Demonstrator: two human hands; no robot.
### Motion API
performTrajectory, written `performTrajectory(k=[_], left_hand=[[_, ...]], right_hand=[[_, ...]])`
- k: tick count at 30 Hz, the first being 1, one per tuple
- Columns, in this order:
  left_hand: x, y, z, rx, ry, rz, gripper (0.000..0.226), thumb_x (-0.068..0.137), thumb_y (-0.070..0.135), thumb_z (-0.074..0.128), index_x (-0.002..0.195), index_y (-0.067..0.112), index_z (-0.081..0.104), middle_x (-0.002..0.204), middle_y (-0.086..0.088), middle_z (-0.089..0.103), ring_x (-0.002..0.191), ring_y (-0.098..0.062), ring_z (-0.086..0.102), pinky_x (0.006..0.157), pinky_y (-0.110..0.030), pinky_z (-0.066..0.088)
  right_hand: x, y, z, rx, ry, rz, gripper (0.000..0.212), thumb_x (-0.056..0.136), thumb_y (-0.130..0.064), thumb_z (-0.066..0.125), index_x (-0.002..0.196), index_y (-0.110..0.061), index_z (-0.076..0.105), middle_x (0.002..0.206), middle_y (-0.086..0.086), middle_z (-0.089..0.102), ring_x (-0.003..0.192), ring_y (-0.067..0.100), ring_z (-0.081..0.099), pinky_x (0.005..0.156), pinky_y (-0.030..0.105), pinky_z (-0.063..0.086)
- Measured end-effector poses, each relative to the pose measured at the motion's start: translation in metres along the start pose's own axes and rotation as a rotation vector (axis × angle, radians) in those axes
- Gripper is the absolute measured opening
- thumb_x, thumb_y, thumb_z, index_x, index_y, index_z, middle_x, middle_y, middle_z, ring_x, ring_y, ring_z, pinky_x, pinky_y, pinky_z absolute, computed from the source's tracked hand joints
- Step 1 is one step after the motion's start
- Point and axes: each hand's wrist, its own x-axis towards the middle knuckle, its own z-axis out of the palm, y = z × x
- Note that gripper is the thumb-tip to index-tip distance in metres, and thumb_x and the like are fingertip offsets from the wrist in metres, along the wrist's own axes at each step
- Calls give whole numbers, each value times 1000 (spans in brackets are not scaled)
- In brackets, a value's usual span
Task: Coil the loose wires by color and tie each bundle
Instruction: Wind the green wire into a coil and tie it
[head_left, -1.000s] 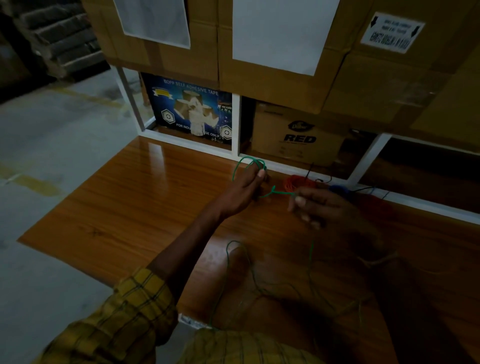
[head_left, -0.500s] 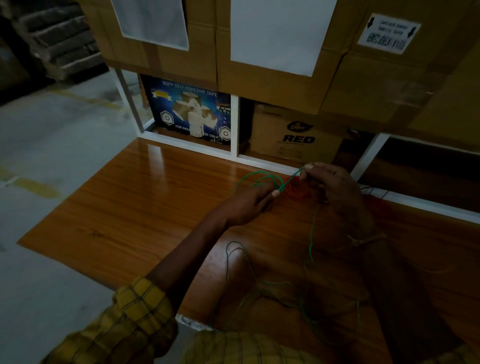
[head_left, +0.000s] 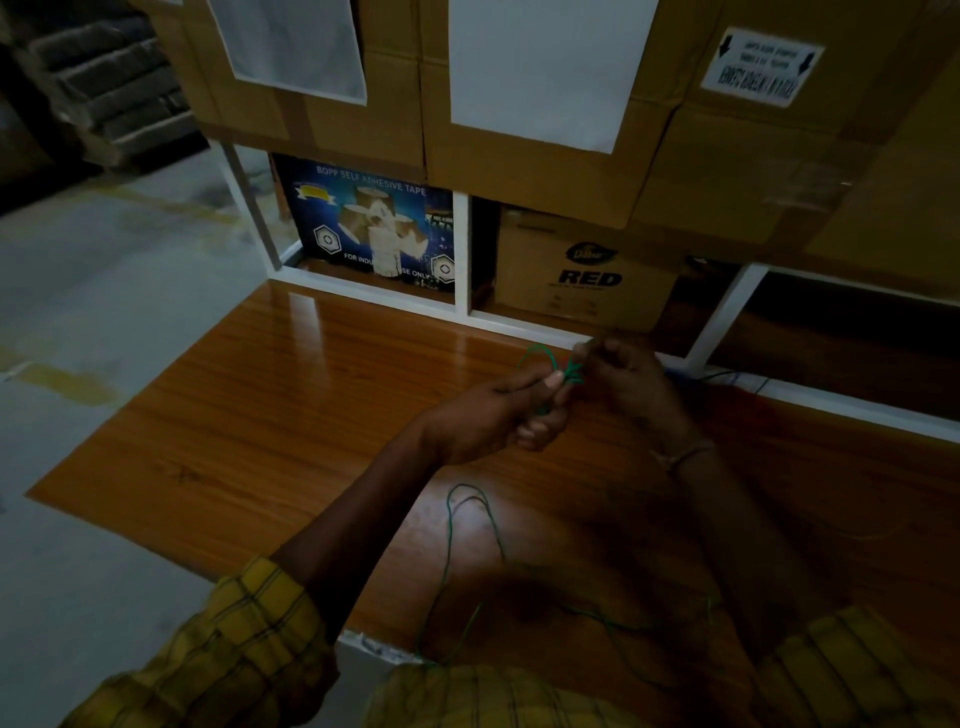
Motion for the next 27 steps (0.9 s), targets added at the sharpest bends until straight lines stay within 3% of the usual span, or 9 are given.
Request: performTrajectory(k=[3, 6, 8, 11, 14, 16, 20, 24, 27], left_hand=[[1, 5, -1, -262, 58, 126, 31, 117, 25, 24, 103, 13, 50, 83, -5, 48, 72, -16, 45, 68, -30, 39], [5, 16, -10, -432, 204, 266, 29, 116, 29, 31, 107, 12, 54, 103, -13, 64, 93, -24, 67, 86, -44, 55], [10, 22, -17, -488, 323, 308, 30, 116, 31, 34, 105, 12, 54, 118, -19, 69, 112, -36, 71, 90, -51, 61], [14, 23, -25, -243, 534, 267, 30, 116, 34, 32, 109, 13, 52, 136, -21, 67, 123, -41, 69, 92, -55, 56], [13, 13, -31, 187, 664, 150, 31, 116, 37, 32, 117, 16, 55, 133, -9, 70, 121, -33, 69, 106, -57, 52], [12, 9, -29, 453, 633, 86, 30, 116, 36, 33, 117, 17, 56, 128, -5, 69, 116, -29, 69, 102, -52, 58], [11, -1, -31, 910, 509, 4, 32, 116, 35, 34, 122, 11, 54, 122, -9, 67, 95, -20, 70, 74, -42, 59], [-10, -4, -25, 590, 424, -76, 35, 116, 32, 34, 124, 5, 55, 111, -3, 74, 65, -10, 62, 58, -23, 50], [-17, -1, -13, 321, 326, -63, 38, 117, 30, 31, 122, 0, 54, 111, -8, 76, 54, -15, 51, 49, -21, 40]], right_hand=[[-22, 15, 17, -84, -91, 136, 20, 105, -24, 54, 115, -17, 69, 94, 4, 70, 71, 9, 58, 61, 20, 45], [-48, 24, 34, -211, -211, 98, 28, 107, -30, 50, 103, -11, 71, 79, 3, 59, 62, 4, 50, 55, 17, 39], [-63, 24, 45, -213, -250, 56, 32, 108, -31, 49, 91, -12, 70, 66, 1, 55, 52, 1, 48, 51, 18, 37], [-76, 8, 49, -240, -280, 4, 36, 108, -31, 47, 86, -10, 67, 56, 3, 54, 41, 4, 45, 45, 21, 36], [-84, -26, 39, -182, -386, 16, 32, 107, -31, 51, 91, -7, 66, 57, 9, 56, 36, 15, 42, 38, 22, 33], [-83, -47, 26, -274, -448, 5, 22, 102, -29, 61, 92, -10, 67, 59, 8, 61, 38, 17, 47, 37, 24, 38], [-74, -78, -9, -411, -502, -88, 10, 94, -22, 73, 93, -13, 67, 69, 14, 69, 48, 19, 60, 43, 25, 47], [-60, -89, -41, -317, -330, -213, 11, 95, -19, 70, 95, -8, 69, 74, 12, 66, 55, 15, 60, 48, 19, 46], [-38, -72, -45, -220, -184, -209, 18, 97, -22, 68, 99, -4, 69, 67, 5, 61, 53, 13, 55, 47, 21, 43]])
